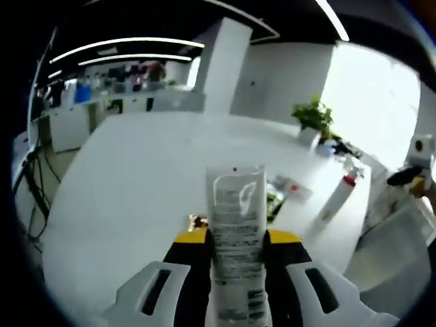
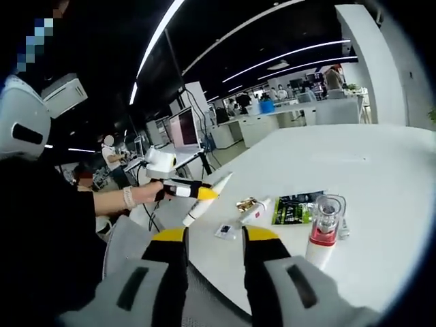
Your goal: Arrange the skincare products in the storage area until every visible bottle or jar stands upright without overlapping.
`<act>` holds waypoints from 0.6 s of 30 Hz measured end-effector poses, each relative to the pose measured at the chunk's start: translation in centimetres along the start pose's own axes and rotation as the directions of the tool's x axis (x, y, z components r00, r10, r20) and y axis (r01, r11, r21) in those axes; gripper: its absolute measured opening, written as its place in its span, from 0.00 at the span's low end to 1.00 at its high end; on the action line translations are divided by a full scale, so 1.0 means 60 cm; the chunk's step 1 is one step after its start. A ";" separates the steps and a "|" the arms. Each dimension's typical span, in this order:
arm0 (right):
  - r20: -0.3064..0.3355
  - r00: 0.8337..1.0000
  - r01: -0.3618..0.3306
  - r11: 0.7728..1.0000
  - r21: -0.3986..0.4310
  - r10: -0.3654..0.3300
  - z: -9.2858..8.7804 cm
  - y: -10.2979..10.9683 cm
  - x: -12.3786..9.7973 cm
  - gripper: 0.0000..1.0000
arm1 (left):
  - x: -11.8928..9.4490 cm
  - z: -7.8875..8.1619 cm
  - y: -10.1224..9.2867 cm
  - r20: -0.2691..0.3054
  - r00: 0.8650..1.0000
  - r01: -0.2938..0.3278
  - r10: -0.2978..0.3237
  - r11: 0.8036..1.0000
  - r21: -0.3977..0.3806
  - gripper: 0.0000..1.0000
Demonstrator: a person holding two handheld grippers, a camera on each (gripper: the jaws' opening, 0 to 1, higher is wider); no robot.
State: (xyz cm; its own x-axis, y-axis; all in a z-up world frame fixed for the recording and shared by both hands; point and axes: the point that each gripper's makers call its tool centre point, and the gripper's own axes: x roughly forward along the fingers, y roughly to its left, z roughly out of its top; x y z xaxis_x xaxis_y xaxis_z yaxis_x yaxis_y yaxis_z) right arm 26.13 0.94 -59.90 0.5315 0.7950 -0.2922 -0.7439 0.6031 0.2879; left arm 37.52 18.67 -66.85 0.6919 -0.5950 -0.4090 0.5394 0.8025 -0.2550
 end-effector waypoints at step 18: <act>0.115 0.987 0.084 0.973 0.217 -0.111 0.015 -0.047 0.060 0.28 | 0.041 0.007 -0.203 0.018 0.985 0.160 -0.170 0.956 0.245 0.25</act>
State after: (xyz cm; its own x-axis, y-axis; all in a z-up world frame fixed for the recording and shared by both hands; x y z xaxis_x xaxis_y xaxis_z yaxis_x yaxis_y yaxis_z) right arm 30.51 2.16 -60.97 0.6540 0.7251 -0.2156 -0.5908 0.6676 0.4531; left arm 32.85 7.43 -64.40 0.5989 -0.7234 -0.3435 0.7442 0.6612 -0.0949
